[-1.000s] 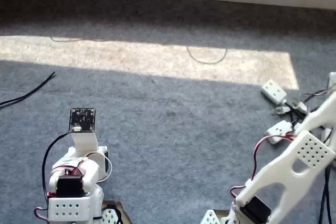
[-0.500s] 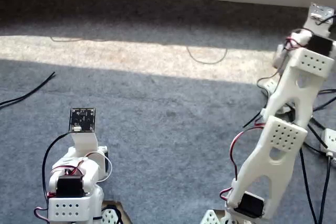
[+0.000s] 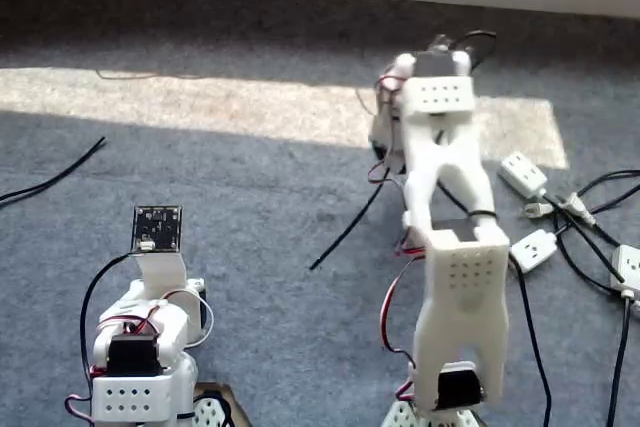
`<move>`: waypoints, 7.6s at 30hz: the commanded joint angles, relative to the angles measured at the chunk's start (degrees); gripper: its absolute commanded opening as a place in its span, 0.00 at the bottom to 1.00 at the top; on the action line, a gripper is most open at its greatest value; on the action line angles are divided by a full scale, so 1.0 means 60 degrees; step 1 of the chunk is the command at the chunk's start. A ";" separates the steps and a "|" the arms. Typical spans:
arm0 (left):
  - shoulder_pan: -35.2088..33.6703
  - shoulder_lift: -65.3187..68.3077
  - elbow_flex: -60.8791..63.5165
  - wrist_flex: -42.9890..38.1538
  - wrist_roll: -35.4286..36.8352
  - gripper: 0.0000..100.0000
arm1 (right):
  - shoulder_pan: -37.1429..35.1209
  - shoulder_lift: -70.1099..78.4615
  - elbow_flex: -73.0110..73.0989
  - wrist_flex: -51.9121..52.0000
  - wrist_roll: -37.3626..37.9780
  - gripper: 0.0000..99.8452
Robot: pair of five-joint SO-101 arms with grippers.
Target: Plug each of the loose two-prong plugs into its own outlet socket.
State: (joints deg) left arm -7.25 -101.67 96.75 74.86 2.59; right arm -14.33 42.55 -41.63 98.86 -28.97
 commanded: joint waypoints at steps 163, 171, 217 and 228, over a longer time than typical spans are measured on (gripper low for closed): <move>-0.2220 -0.0374 -0.4081 -0.8073 -0.1538 0.01 | 0.4432 -0.7465 -0.1868 -0.2088 0.3971 0.31; -0.5751 0.2601 -0.7143 -0.7956 -0.2637 0.10 | 0.4388 -0.7465 -0.1868 -0.2044 0.3971 0.31; -0.9399 2.9414 -3.1802 0.2637 -0.6535 0.12 | 0.3949 -0.7436 -0.1868 -0.1839 0.3971 0.31; -0.8579 2.9473 -3.1817 0.2711 -0.5890 0.12 | 0.3949 -0.7451 -0.1868 -0.1824 0.3971 0.31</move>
State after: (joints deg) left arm -62.02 76.53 -91.82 91.91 -36.26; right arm 10.02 0.09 -50.59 87.60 -5.58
